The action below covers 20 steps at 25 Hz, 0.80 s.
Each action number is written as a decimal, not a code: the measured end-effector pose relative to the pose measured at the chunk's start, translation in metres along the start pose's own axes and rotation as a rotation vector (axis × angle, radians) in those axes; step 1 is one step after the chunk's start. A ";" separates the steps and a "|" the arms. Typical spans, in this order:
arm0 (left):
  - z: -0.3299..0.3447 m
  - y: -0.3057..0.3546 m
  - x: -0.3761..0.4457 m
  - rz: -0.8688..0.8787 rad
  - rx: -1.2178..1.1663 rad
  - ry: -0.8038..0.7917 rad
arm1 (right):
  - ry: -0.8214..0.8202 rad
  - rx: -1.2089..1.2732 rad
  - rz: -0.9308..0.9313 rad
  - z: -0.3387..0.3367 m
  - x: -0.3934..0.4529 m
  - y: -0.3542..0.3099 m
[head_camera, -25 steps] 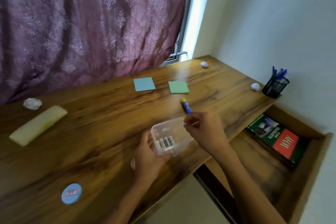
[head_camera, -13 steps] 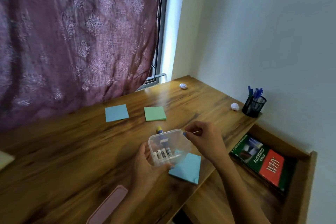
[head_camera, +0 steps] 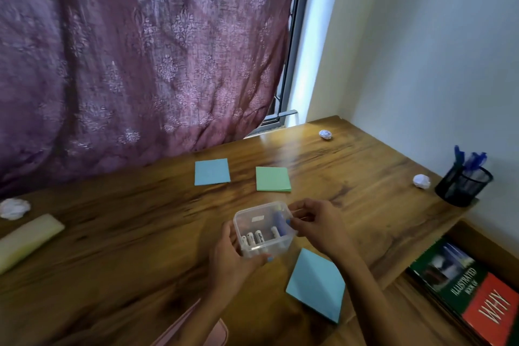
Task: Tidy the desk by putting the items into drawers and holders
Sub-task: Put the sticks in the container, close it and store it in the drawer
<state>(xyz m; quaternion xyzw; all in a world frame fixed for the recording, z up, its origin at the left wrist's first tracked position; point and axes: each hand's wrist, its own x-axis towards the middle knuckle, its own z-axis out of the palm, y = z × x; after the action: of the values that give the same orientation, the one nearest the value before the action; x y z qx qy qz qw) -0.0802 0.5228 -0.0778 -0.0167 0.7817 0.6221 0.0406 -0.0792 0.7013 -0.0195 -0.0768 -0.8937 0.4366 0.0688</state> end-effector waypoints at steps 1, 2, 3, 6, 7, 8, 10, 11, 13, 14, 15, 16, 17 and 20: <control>-0.005 -0.003 0.002 -0.008 0.018 0.014 | -0.011 -0.002 0.006 0.006 0.004 -0.001; -0.011 -0.005 0.003 -0.015 0.039 0.024 | -0.022 -0.002 0.009 0.012 0.007 -0.003; -0.016 -0.008 0.004 -0.024 0.057 0.032 | -0.035 -0.001 0.008 0.019 0.009 -0.004; -0.029 -0.015 0.006 -0.039 0.092 0.052 | -0.072 -0.025 -0.024 0.038 0.014 -0.006; -0.032 -0.017 0.007 -0.042 0.098 0.057 | -0.078 -0.029 -0.027 0.042 0.015 -0.007; -0.034 -0.019 0.007 -0.050 0.106 0.058 | -0.081 -0.020 -0.023 0.045 0.016 -0.008; -0.036 -0.020 0.009 -0.071 0.135 0.050 | -0.080 -0.002 -0.015 0.048 0.018 -0.007; -0.037 -0.020 0.009 -0.078 0.151 0.041 | -0.082 0.003 -0.012 0.048 0.018 -0.008; -0.043 -0.014 0.006 -0.084 0.217 0.017 | -0.071 0.008 -0.008 0.047 0.016 -0.012; -0.050 -0.008 0.001 -0.093 0.268 0.000 | -0.042 -0.013 -0.017 0.047 0.013 -0.015; -0.059 -0.003 -0.006 -0.102 0.325 -0.007 | 0.010 -0.055 -0.038 0.047 0.010 -0.019; -0.070 0.003 -0.015 -0.086 0.386 -0.006 | 0.085 -0.103 -0.069 0.046 0.007 -0.025; -0.085 0.008 -0.027 -0.054 0.450 0.013 | 0.153 -0.130 -0.108 0.047 0.002 -0.033; -0.143 0.010 -0.074 0.055 0.636 0.181 | 0.203 -0.030 -0.283 0.065 -0.022 -0.075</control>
<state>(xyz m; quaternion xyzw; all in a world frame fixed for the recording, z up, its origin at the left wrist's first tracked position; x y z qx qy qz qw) -0.0136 0.3841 -0.0303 -0.0372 0.9374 0.3435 -0.0428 -0.0761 0.6018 -0.0007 0.0050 -0.8905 0.3992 0.2181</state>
